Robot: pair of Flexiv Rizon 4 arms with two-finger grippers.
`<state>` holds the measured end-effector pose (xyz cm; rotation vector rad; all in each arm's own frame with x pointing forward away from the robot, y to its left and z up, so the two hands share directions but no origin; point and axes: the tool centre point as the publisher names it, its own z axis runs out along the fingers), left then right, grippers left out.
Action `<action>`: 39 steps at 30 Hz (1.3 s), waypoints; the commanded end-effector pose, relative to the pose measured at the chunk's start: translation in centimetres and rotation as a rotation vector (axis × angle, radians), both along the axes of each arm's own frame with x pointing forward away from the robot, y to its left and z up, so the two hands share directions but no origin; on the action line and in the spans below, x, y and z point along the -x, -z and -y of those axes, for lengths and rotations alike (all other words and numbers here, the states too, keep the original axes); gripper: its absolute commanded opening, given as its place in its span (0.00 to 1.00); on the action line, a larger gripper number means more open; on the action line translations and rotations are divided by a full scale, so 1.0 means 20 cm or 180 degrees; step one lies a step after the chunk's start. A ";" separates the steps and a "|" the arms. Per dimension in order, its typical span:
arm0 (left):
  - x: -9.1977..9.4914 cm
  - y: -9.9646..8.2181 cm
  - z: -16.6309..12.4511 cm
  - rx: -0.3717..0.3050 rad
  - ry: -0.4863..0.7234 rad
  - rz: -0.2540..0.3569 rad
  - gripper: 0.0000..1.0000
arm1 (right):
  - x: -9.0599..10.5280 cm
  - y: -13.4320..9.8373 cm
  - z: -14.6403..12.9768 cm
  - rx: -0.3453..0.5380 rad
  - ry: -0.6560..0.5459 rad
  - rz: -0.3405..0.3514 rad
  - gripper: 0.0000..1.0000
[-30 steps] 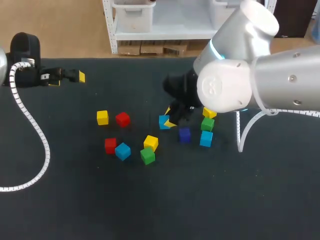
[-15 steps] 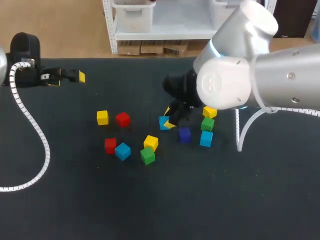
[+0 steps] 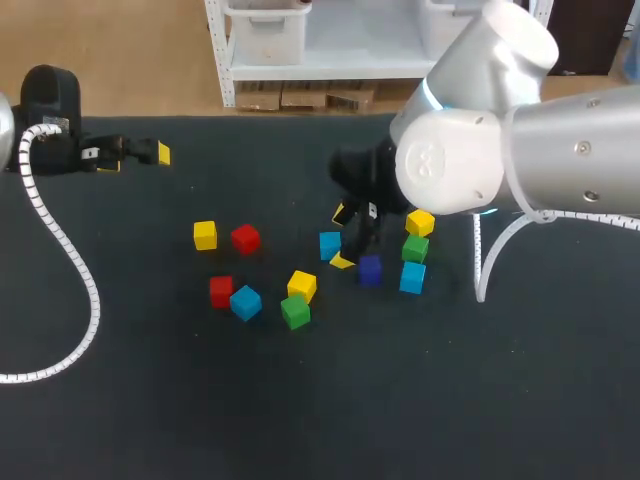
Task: Place the blue cubes, place green cubes on the blue cubes, place the yellow cubes on the green cubes, then place the red cubes on the yellow cubes, and place purple cube on the red cubes.
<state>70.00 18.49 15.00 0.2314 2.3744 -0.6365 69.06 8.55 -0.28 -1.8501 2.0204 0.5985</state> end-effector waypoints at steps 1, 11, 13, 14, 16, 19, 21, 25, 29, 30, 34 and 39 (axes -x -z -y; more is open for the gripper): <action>0.00 0.00 0.00 0.0000 0.0000 0.0000 1.00 | 0.01 -0.10 0.05 0.0033 -0.0079 -0.0084 1.00; 0.00 0.00 0.00 0.0000 0.0000 0.0000 1.00 | 0.15 -0.24 0.26 0.0145 0.0063 -0.0065 1.00; 0.00 0.00 0.00 0.0000 0.0000 0.0000 1.00 | 0.18 -0.23 0.29 0.0142 0.0111 -0.0076 1.00; 0.00 0.00 0.00 0.0000 0.0000 0.0000 1.00 | 0.20 -0.23 0.30 0.0130 0.0144 -0.0091 1.00; 0.00 0.00 0.00 0.0000 0.0000 0.0000 1.00 | 0.24 -0.22 0.33 0.0114 0.0171 -0.0104 1.00; 0.00 0.00 0.00 0.0000 0.0000 0.0000 1.00 | 0.29 -0.21 0.38 0.0098 0.0210 -0.0128 1.00; 0.00 0.00 0.00 0.0000 0.0000 0.0000 1.00 | 0.33 -0.21 0.41 0.0106 0.0239 -0.0133 1.00; 0.00 0.00 0.00 0.0000 0.0000 0.0000 1.00 | 0.39 -0.22 0.46 0.0127 0.0297 -0.0128 0.77; 0.00 0.00 0.00 0.0000 0.0000 0.0000 1.00 | 0.43 -0.21 0.50 0.0134 0.0337 -0.0125 0.76; 0.00 0.00 0.00 0.0000 0.0000 0.0000 1.00 | 0.43 -0.21 0.51 0.0136 0.0345 -0.0123 0.75; 0.00 0.00 0.00 0.0000 0.0000 0.0000 1.00 | 0.46 -0.20 0.55 0.0181 0.0393 -0.0122 0.78; 0.00 0.00 0.00 0.0000 0.0000 0.0000 1.00 | 0.49 -0.17 0.60 0.0254 0.0436 -0.0161 0.80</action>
